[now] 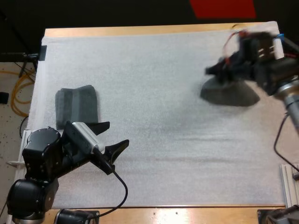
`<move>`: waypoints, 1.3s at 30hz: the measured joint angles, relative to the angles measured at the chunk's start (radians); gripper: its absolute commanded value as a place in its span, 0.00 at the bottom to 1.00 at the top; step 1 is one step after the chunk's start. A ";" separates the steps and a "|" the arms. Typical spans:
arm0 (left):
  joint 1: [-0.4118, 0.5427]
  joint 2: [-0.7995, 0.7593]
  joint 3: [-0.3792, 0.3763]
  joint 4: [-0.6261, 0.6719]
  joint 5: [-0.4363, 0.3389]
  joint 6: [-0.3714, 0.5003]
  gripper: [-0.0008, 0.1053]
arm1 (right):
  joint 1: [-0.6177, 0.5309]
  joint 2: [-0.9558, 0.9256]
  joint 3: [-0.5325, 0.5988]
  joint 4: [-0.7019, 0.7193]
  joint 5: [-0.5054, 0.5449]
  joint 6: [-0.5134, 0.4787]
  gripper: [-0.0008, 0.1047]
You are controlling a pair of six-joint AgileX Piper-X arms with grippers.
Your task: Pick towel from pile fold and stack
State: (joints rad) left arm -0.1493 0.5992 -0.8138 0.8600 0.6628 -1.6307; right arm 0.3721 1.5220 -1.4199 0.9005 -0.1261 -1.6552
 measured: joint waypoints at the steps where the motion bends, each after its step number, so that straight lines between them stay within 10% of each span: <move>1: 0.000 0.000 0.000 0.000 0.000 0.000 0.67 | 0.033 0.000 0.020 -0.002 0.000 0.004 0.01; 13: 0.000 0.000 0.000 0.000 0.000 0.000 0.67 | 0.567 0.000 0.243 -0.111 -0.004 0.062 0.02; 19: 0.000 0.000 0.000 0.000 0.000 0.000 0.67 | 0.680 0.000 0.262 -0.108 -0.007 0.062 0.51; 23: 0.000 0.000 0.000 0.000 0.000 0.000 0.67 | 0.690 0.000 0.262 -0.108 -0.010 0.062 0.79; 39: 0.000 0.000 0.000 0.000 0.000 0.000 0.67 | 0.320 0.000 0.262 -0.096 0.067 0.052 0.76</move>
State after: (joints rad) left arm -0.1493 0.5992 -0.8138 0.8600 0.6628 -1.6307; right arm 0.6919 1.5220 -1.1578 0.8045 -0.0590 -1.6032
